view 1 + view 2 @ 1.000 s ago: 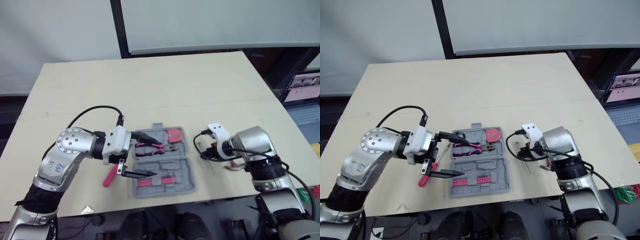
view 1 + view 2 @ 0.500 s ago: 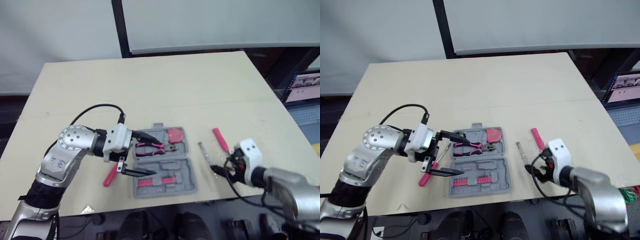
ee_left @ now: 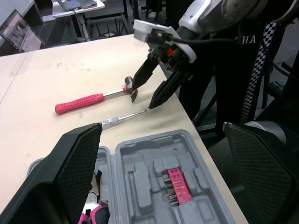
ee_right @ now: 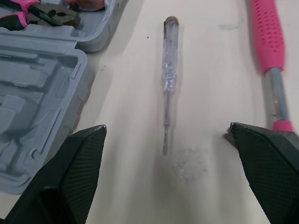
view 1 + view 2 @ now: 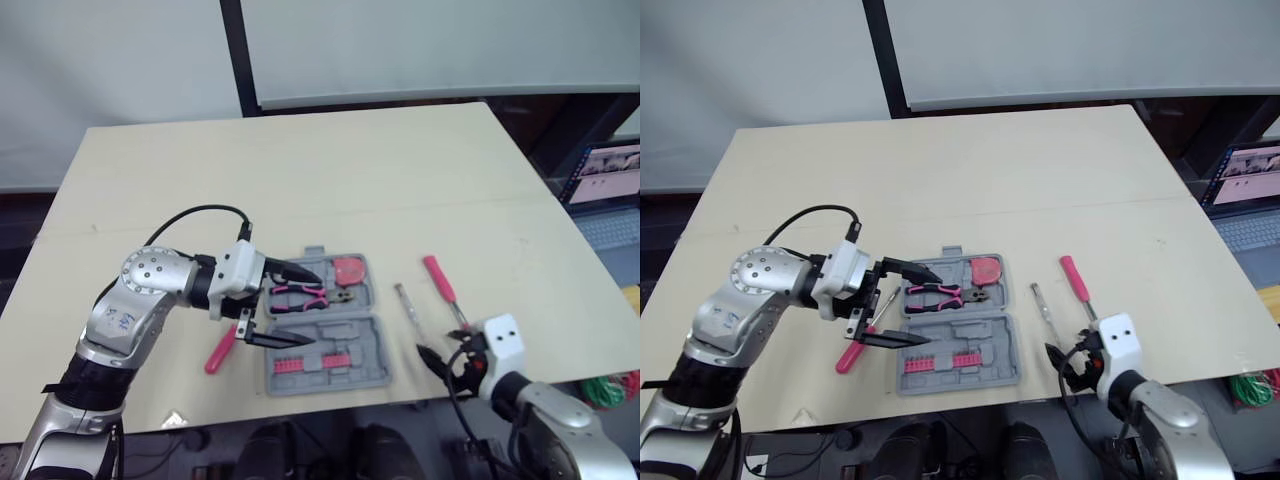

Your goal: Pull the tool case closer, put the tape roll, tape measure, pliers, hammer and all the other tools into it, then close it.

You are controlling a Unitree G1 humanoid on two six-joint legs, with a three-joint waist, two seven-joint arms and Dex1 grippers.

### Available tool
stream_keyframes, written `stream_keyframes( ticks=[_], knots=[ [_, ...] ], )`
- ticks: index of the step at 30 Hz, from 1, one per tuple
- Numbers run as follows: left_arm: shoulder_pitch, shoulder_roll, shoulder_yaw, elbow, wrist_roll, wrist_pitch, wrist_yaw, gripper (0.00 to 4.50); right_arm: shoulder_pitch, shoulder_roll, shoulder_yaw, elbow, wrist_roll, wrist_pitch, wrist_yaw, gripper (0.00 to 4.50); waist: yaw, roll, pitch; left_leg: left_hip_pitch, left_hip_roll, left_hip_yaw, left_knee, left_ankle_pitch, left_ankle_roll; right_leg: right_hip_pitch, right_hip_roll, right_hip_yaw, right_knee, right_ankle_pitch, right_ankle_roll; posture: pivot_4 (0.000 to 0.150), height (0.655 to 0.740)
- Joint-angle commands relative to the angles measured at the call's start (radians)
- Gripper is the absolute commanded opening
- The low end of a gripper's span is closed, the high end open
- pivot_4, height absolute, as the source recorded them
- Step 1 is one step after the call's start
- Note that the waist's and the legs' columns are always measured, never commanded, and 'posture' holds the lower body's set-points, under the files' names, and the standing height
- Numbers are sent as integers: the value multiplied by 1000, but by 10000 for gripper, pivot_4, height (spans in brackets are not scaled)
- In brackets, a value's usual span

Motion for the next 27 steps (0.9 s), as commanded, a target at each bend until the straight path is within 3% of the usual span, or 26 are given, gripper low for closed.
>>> stream_keyframes(
  ticks=[1,9,27],
  knots=[
    [-12,4,22,-12,-14,4,4,45000,-50,-7,41,18,-9,-16,-47,44779,0,0,0,0,0,0,0,0,0,0,0,0,0,0,0,1500,7278],
    [-12,4,27,-16,-12,9,17,45000,-184,19,126,135,-39,27,-151,44779,-1,0,0,0,0,0,0,0,0,0,0,0,0,0,0,1500,7278],
    [-6,8,25,-31,-10,6,29,45000,-260,41,172,251,-46,1,-229,44779,-2,0,0,-1,0,0,0,0,0,0,0,0,0,0,0,1500,7278]
  ],
)
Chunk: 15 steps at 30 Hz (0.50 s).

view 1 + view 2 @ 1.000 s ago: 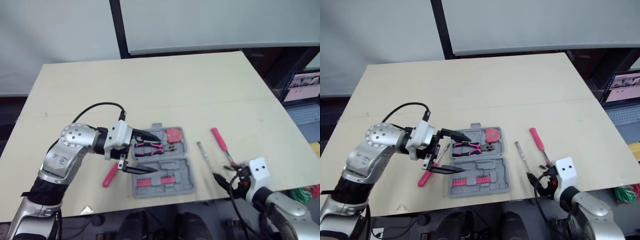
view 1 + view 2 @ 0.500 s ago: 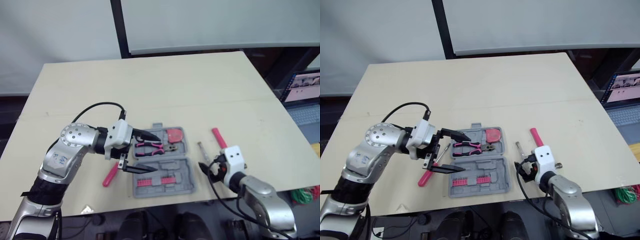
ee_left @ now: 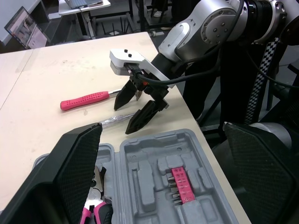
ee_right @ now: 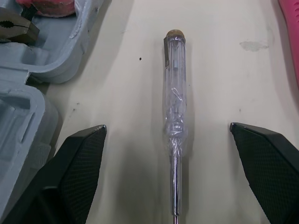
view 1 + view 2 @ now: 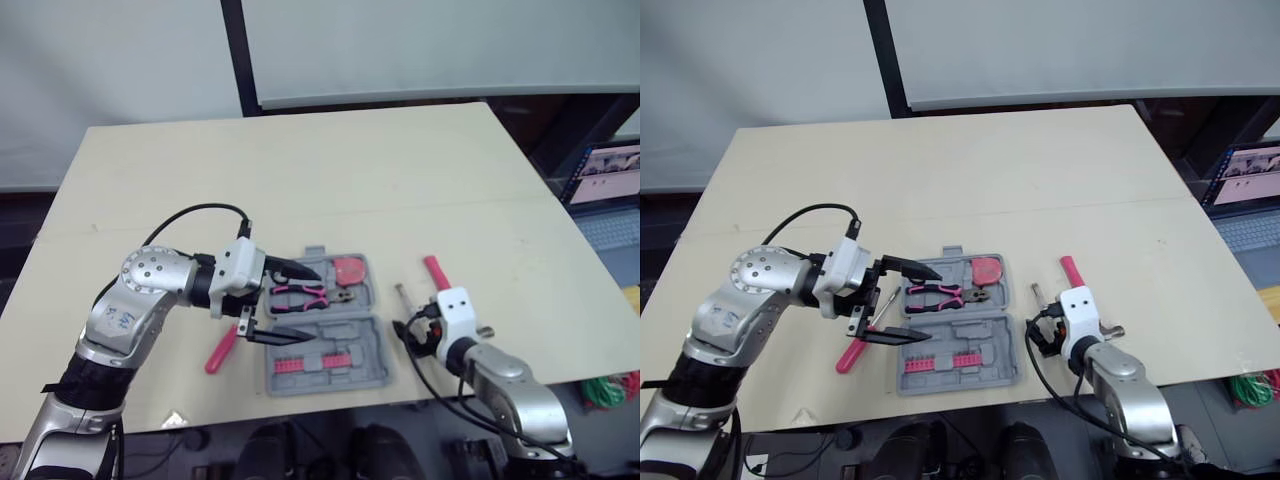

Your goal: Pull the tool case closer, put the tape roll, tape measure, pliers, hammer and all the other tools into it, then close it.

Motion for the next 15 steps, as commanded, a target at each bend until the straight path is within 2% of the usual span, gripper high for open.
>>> stream_keyframes(
  ticks=[1,3,6,13,15],
  knots=[
    [-5,7,23,-30,-10,-5,2,45000,-15,10,8,11,-5,-20,-23,44779,0,0,0,0,0,0,0,0,0,0,0,0,0,0,0,1500,7278],
    [-6,7,21,-30,-9,-6,2,45000,-17,11,14,17,-7,-23,-24,44779,0,0,0,0,0,0,0,0,0,0,0,0,0,0,0,1500,7278],
    [-4,7,20,-33,-6,-10,2,45000,-19,14,19,27,-6,-29,-27,36609,0,0,0,0,0,0,0,0,0,0,0,0,0,0,0,1500,7278],
    [-1,9,21,-36,-7,-11,1,45000,-25,37,15,63,-1,-61,-41,1021,-3,0,0,0,0,0,0,0,0,0,0,0,0,0,0,1500,7278],
    [4,13,25,-36,-8,-11,-1,45000,-27,44,7,62,2,-68,-43,361,-4,0,0,0,0,0,0,0,0,0,0,0,0,0,0,1500,7278]
  ],
)
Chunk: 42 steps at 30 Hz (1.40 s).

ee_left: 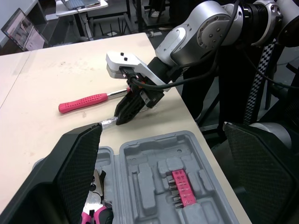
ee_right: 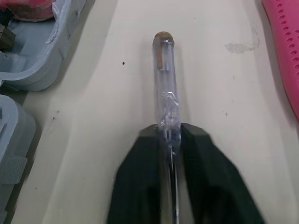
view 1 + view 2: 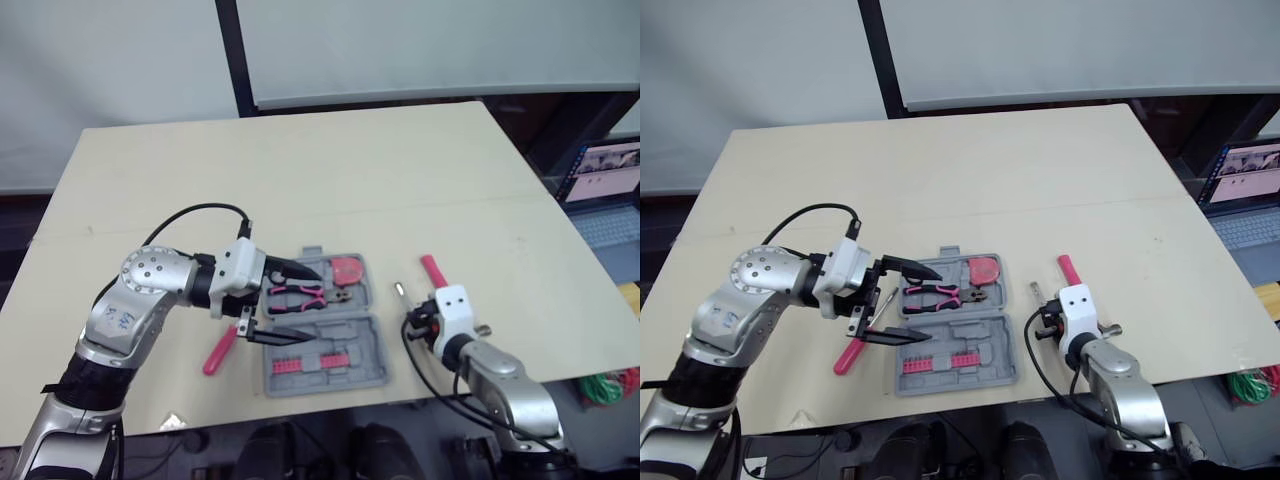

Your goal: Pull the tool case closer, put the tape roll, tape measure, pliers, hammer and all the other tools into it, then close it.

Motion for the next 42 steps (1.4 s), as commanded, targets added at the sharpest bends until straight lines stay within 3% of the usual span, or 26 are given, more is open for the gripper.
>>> stream_keyframes(
  ticks=[1,7,13,17,26,42],
  knots=[
    [8,16,29,-34,-9,-10,-1,45000,-1,12,-3,-5,14,-11,-8,361,0,0,0,0,0,0,0,0,0,0,0,0,0,0,0,1500,7278],
    [61,67,81,-51,-25,9,2,45000,-27,-87,9,-153,69,55,93,361,0,0,0,0,0,0,0,0,0,-1,0,1,0,0,0,1500,7278],
    [253,194,180,-47,0,-48,-61,45000,-268,-379,166,-362,289,332,393,361,-22,1,1,0,2,1,0,-3,3,-1,0,1,0,0,-1,1500,7278],
    [328,237,222,7,20,-89,-75,45000,-467,-507,357,-344,296,361,524,361,-20,1,1,0,3,1,-1,-6,5,-2,0,0,-1,-2,-3,1500,7278],
    [377,256,236,114,75,-193,-85,45000,-828,-382,737,-38,119,264,618,361,-25,1,1,-1,3,1,0,-7,5,-4,-2,0,-1,-2,-3,1500,7278],
    [400,248,225,82,83,-202,-55,45000,-886,-229,902,140,-71,132,676,361,-26,1,1,-1,3,2,1,-8,5,-3,-2,-1,0,-2,-3,1500,7278]
  ],
)
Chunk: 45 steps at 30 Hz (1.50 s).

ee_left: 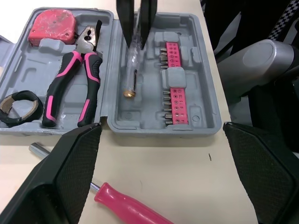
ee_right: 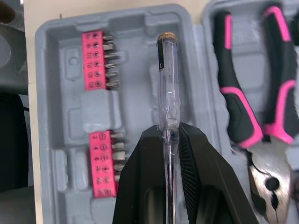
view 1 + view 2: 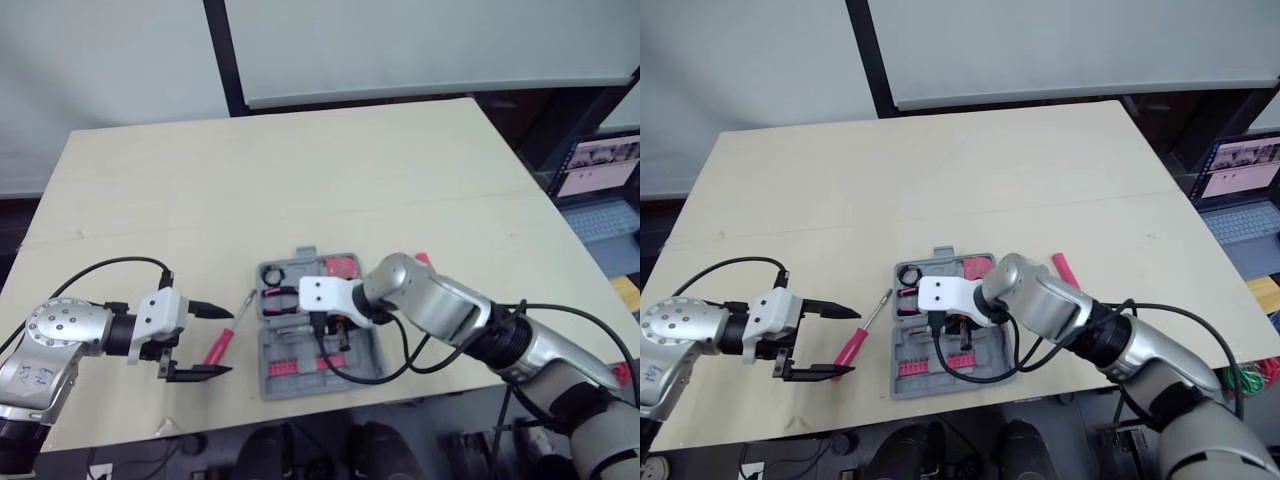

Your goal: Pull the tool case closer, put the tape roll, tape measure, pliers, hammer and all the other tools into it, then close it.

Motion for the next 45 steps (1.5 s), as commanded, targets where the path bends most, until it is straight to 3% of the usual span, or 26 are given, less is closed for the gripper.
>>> stream_keyframes(
  ticks=[1,28,33,37,42,45],
  knots=[
    [-5,1,5,-38,1,-4,7,45000,-10,28,12,32,-53,-40,0,361,0,0,0,0,0,0,0,0,0,0,0,0,0,0,0,1500,7278],
    [-2,-9,5,-72,-10,21,25,45000,14,124,19,113,-191,-117,37,361,-3,0,0,0,0,0,0,0,-1,0,0,0,0,0,0,1500,7278],
    [13,-10,9,-79,-14,20,26,45000,-20,97,-32,47,-201,-133,45,23193,-4,0,0,0,0,0,0,0,-1,0,0,0,0,0,0,1500,7278],
    [19,-12,10,-87,-18,24,30,45000,15,65,-80,-27,-172,-116,62,23193,-3,0,0,0,0,0,-1,0,-1,0,0,0,0,0,0,1500,7278],
    [8,-20,7,-95,-23,37,37,45000,219,119,-235,-26,-91,-259,-27,23193,1,-1,-1,0,0,0,-1,-1,-2,1,0,-1,-1,0,0,1500,7278],
    [-5,-25,5,-89,-22,42,38,45000,344,161,-344,25,-27,-368,-60,15136,2,-1,-1,0,0,1,0,-1,-1,1,0,-1,0,0,0,1500,7278]
  ],
)
